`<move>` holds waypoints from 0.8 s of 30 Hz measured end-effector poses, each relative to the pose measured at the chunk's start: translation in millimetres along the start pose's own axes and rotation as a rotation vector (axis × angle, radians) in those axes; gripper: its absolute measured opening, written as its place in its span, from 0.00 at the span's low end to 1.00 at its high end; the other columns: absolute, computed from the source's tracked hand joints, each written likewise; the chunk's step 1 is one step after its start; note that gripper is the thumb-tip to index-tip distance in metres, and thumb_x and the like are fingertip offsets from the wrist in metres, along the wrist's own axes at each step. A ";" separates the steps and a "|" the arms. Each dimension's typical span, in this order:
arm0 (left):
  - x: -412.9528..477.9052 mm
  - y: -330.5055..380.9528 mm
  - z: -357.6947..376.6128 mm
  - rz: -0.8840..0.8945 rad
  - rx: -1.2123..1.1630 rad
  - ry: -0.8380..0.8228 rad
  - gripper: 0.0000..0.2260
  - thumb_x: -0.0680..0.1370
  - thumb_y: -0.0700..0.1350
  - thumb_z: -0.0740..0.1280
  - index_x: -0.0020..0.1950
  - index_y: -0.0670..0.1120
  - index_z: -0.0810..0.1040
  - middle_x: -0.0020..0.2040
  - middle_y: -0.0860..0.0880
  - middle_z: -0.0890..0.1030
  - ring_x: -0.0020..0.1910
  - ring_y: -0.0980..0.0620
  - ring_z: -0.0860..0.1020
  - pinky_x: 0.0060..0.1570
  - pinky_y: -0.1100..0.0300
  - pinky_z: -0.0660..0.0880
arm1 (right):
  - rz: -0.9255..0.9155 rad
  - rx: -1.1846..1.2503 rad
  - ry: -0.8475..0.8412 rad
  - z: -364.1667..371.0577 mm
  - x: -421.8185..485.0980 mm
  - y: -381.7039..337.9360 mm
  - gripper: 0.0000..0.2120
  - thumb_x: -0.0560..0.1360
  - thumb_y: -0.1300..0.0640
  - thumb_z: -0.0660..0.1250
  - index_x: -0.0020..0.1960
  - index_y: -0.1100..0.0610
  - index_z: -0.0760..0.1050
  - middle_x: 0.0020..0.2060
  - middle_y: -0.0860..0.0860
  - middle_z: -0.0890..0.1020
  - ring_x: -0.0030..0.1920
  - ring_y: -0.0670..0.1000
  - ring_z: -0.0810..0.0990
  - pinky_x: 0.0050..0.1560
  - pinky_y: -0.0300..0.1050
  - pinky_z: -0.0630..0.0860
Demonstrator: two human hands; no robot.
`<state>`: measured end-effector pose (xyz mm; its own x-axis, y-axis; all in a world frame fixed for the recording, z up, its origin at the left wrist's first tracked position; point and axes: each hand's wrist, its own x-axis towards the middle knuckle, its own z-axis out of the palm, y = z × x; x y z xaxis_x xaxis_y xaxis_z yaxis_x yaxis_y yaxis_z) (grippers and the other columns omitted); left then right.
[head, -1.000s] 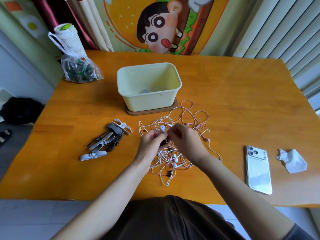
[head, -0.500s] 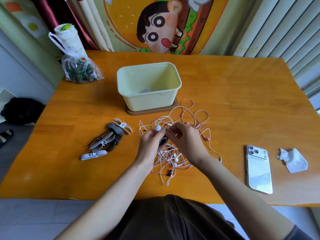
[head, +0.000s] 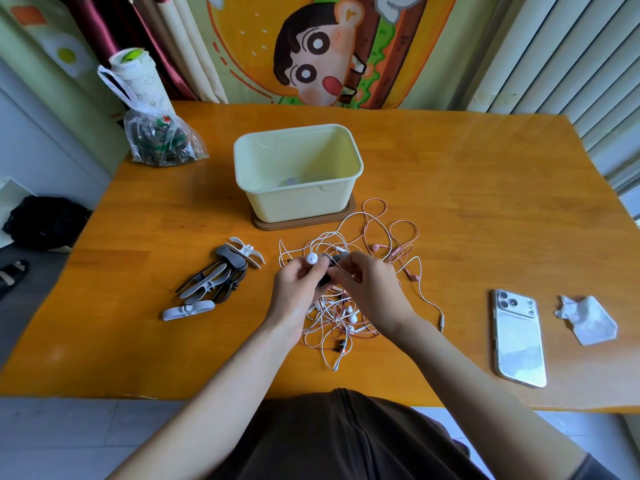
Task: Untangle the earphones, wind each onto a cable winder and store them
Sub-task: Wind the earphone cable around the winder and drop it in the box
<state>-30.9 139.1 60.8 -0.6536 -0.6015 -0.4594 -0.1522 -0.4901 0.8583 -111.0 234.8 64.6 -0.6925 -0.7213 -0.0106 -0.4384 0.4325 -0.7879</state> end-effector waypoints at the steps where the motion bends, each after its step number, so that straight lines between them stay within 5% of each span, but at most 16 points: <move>1: -0.6 0.9 0.1 0.001 -0.014 -0.014 0.08 0.80 0.39 0.63 0.55 0.36 0.78 0.51 0.40 0.83 0.49 0.50 0.83 0.49 0.60 0.80 | 0.001 0.008 0.008 -0.1 -0.3 -0.4 0.05 0.77 0.55 0.66 0.43 0.51 0.72 0.33 0.39 0.74 0.32 0.41 0.73 0.34 0.31 0.69; 13: -5.8 6.5 -0.5 0.041 -0.042 -0.045 0.09 0.81 0.38 0.61 0.55 0.35 0.78 0.52 0.38 0.82 0.51 0.48 0.82 0.54 0.56 0.79 | -0.032 0.091 0.063 1.7 -2.3 -5.0 0.05 0.75 0.55 0.68 0.43 0.55 0.73 0.33 0.41 0.75 0.36 0.37 0.75 0.33 0.29 0.69; 24: -10.0 24.9 1.0 -0.060 -0.274 -0.023 0.06 0.79 0.40 0.64 0.48 0.39 0.78 0.46 0.42 0.82 0.42 0.51 0.84 0.38 0.62 0.80 | -0.049 0.157 0.095 1.5 -5.4 -17.2 0.06 0.76 0.54 0.65 0.46 0.57 0.72 0.38 0.46 0.78 0.37 0.42 0.78 0.37 0.31 0.73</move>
<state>-28.9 133.5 87.0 -0.6666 -0.5531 -0.4997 0.0130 -0.6789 0.7341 -98.9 230.4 77.3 -0.7271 -0.6815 0.0825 -0.3832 0.3033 -0.8725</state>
